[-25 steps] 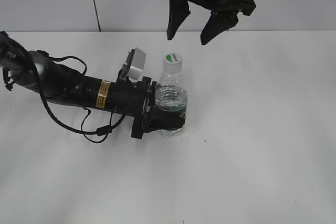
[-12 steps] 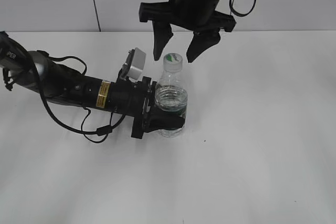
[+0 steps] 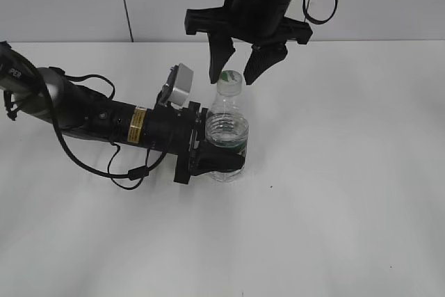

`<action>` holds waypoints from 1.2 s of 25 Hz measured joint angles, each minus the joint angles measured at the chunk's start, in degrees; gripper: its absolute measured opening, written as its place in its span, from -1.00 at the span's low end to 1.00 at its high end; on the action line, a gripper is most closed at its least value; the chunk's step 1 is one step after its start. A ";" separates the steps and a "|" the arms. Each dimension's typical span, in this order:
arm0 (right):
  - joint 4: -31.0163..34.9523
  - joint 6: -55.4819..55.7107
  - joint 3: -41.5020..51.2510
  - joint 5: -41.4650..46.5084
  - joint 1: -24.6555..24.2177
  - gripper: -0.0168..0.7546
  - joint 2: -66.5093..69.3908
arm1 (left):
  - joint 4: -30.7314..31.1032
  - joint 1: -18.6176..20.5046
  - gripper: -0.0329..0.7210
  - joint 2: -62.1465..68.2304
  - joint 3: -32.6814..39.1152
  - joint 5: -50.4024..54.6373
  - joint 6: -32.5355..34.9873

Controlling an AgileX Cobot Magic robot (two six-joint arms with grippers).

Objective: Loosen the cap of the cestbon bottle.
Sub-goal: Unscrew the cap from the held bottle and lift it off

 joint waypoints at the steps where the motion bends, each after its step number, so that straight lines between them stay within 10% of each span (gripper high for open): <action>1: 0.00 0.00 0.00 0.00 0.12 0.10 0.00 | 0.00 0.00 0.18 0.00 0.00 0.06 0.00; 30: -0.63 -1.09 0.00 0.11 1.08 -0.02 -0.17 | -0.04 -0.10 0.18 0.00 0.00 0.69 0.00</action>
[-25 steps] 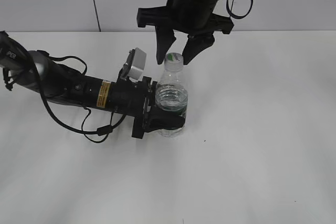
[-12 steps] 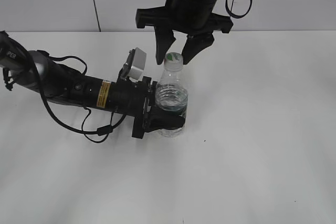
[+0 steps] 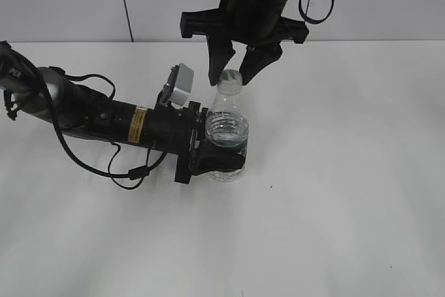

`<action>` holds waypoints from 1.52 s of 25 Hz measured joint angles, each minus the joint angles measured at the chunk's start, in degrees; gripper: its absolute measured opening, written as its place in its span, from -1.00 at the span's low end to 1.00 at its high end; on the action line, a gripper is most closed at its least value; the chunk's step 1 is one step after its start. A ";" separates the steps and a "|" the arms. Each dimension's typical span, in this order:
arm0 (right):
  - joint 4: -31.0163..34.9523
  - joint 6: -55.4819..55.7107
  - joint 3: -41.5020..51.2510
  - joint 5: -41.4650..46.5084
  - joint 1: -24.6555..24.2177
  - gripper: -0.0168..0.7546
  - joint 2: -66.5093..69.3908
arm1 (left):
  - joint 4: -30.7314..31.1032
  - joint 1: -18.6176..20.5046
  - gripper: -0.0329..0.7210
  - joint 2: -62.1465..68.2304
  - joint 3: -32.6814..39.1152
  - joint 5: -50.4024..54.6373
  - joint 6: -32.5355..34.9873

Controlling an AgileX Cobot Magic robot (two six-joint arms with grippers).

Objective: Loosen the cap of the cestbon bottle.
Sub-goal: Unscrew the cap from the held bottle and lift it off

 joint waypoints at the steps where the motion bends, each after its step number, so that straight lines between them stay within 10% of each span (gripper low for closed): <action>1: 0.00 -0.08 0.00 0.00 0.00 -0.04 0.00 | 0.00 0.00 0.18 0.00 0.00 0.00 0.00; 22: -0.30 -5.47 0.00 0.11 0.06 -0.17 0.00 | 0.00 0.00 0.18 0.00 -0.05 0.12 0.00; 38: 0.20 -41.54 0.00 0.06 0.15 -0.18 -0.10 | -0.07 -0.19 0.18 0.00 -0.11 0.29 0.38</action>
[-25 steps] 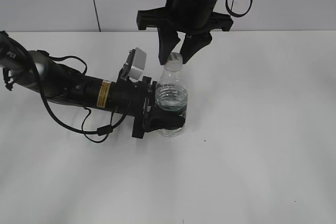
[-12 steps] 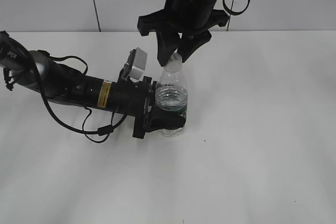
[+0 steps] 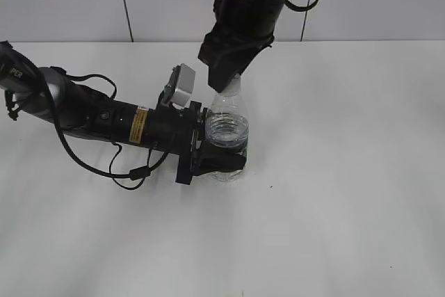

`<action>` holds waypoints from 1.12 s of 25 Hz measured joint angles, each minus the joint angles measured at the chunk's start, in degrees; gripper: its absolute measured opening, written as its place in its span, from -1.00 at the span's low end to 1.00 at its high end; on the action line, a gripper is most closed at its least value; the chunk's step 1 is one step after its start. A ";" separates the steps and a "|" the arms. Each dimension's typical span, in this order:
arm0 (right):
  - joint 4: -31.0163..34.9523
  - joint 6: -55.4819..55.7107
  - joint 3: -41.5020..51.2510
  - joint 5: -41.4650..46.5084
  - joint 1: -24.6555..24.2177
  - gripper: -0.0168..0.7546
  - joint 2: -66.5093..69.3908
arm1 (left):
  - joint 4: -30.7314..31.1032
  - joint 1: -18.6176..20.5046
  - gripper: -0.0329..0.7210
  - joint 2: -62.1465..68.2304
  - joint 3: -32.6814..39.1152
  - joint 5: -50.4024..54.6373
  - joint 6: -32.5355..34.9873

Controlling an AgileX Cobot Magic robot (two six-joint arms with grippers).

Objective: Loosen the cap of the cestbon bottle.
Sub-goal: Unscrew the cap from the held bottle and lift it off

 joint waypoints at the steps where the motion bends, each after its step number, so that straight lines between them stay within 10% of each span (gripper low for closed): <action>1: 0.00 -1.55 0.00 0.00 0.00 -0.18 0.00 | 0.00 0.00 0.18 0.00 0.00 0.00 0.00; 28: -1.59 -38.87 0.00 0.11 0.29 -0.18 -0.11 | -0.22 -0.06 0.18 0.00 0.00 -0.33 0.00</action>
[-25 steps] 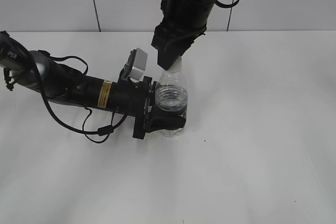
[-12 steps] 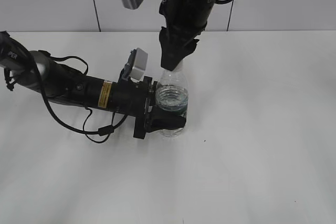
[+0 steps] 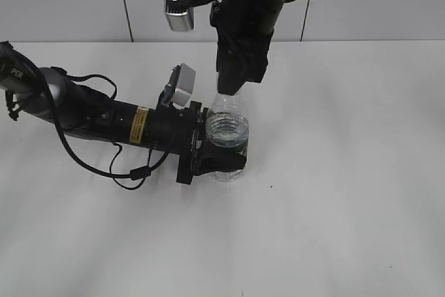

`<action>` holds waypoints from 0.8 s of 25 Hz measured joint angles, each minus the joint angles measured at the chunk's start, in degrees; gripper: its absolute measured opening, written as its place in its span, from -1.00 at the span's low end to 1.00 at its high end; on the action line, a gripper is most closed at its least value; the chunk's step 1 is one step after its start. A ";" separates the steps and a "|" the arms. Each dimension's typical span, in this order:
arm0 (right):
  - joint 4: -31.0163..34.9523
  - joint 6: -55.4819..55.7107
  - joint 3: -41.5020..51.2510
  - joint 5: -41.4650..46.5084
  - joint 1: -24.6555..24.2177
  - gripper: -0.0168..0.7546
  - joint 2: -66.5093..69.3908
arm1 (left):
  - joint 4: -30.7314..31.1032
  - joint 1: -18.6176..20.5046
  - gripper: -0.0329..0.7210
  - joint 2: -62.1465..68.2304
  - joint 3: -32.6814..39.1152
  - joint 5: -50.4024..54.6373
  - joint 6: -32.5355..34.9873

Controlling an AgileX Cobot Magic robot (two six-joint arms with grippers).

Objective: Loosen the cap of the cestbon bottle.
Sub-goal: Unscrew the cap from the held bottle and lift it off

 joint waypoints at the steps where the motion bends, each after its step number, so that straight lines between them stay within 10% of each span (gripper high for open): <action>1: 0.00 -1.74 0.00 0.00 0.00 -0.18 0.00 | 0.00 0.00 0.18 0.00 0.00 0.00 0.00; 20: 0.10 -11.16 0.00 0.18 0.07 -0.18 0.00 | 0.39 0.00 0.18 0.00 -0.07 -0.14 0.04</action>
